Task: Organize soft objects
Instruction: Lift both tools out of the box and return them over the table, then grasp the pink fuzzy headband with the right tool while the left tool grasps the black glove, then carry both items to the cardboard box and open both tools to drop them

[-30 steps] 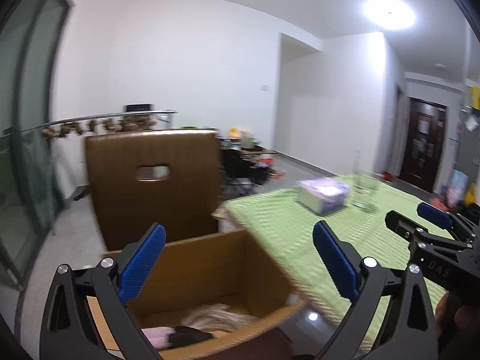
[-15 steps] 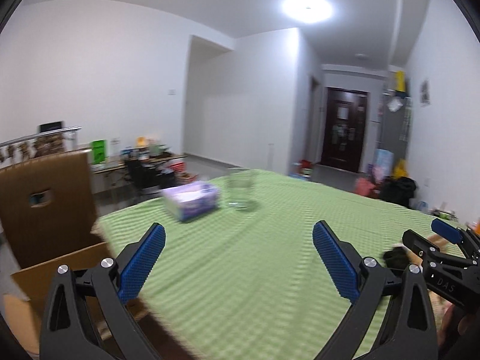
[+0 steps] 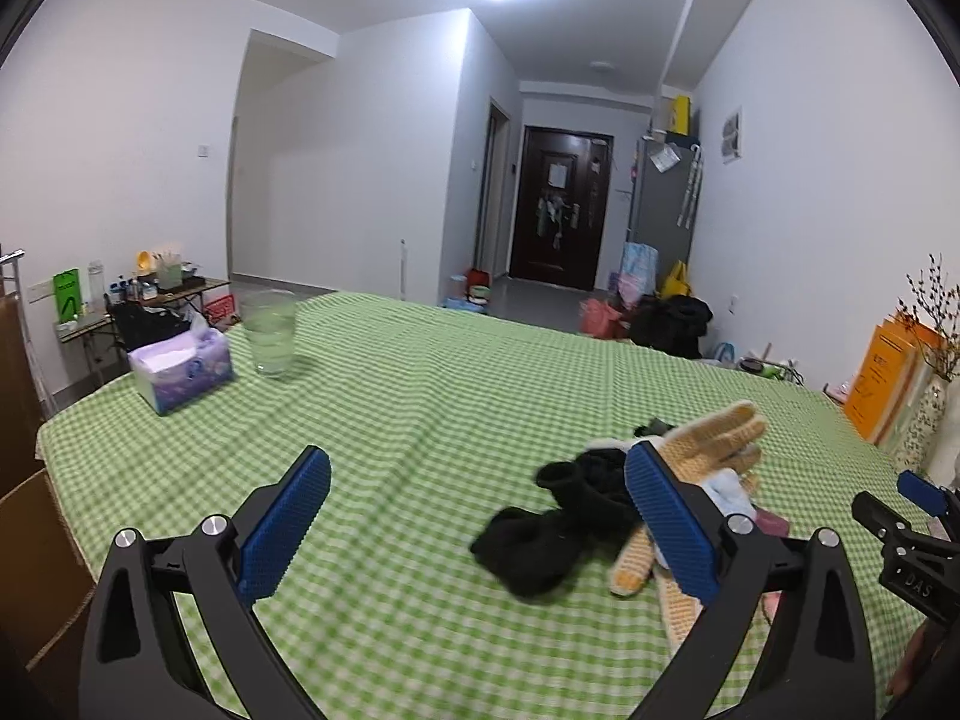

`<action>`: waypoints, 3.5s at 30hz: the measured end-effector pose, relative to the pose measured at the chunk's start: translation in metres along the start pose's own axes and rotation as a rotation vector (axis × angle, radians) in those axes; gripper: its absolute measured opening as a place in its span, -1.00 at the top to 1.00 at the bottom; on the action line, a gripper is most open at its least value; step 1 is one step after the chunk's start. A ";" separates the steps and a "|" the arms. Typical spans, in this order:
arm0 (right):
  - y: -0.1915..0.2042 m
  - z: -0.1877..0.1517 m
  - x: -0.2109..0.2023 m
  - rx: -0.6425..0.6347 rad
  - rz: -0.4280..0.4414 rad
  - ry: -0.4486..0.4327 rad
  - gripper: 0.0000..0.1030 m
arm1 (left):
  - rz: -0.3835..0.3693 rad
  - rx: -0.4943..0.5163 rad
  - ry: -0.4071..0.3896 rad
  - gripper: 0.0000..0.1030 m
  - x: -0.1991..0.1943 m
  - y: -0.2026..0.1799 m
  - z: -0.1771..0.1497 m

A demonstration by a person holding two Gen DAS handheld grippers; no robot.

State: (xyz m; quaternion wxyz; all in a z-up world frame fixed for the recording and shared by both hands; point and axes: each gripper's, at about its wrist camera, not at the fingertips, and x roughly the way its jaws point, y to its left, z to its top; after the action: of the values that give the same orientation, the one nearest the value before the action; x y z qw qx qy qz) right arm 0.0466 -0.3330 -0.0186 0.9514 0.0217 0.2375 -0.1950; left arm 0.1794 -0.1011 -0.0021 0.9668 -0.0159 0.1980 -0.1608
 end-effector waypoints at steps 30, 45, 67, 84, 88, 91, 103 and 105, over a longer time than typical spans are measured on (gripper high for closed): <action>0.000 -0.059 0.064 0.071 0.160 0.392 0.12 | -0.079 0.045 0.455 -0.33 0.114 -0.006 -0.057; 0.003 -0.038 0.052 0.084 0.177 0.331 0.31 | -0.138 0.044 0.469 0.77 0.110 -0.013 -0.046; 0.039 0.008 -0.007 0.027 0.269 0.145 0.31 | -0.105 -0.009 0.180 0.77 -0.025 0.035 0.011; 0.225 0.037 0.026 -0.224 0.600 0.177 0.31 | 0.267 -0.212 0.143 0.77 -0.100 0.200 -0.012; 0.286 0.043 0.023 -0.289 0.721 0.185 0.31 | 0.379 -0.279 0.139 0.77 -0.122 0.245 -0.020; 0.330 0.046 0.020 -0.336 0.797 0.199 0.31 | 0.465 -0.319 0.125 0.77 -0.142 0.273 -0.027; 0.508 0.025 -0.014 -0.541 1.110 0.320 0.31 | 0.771 -0.493 0.115 0.76 -0.206 0.363 -0.058; 0.530 0.020 -0.018 -0.570 1.121 0.335 0.31 | 0.785 -0.511 0.118 0.76 -0.208 0.371 -0.062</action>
State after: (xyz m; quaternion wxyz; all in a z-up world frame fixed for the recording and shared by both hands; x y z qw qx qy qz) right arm 0.2428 0.1601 -0.0202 0.8275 -0.0808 0.3777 0.4075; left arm 0.0877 0.3187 -0.0159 0.9067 -0.1682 0.2767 0.2703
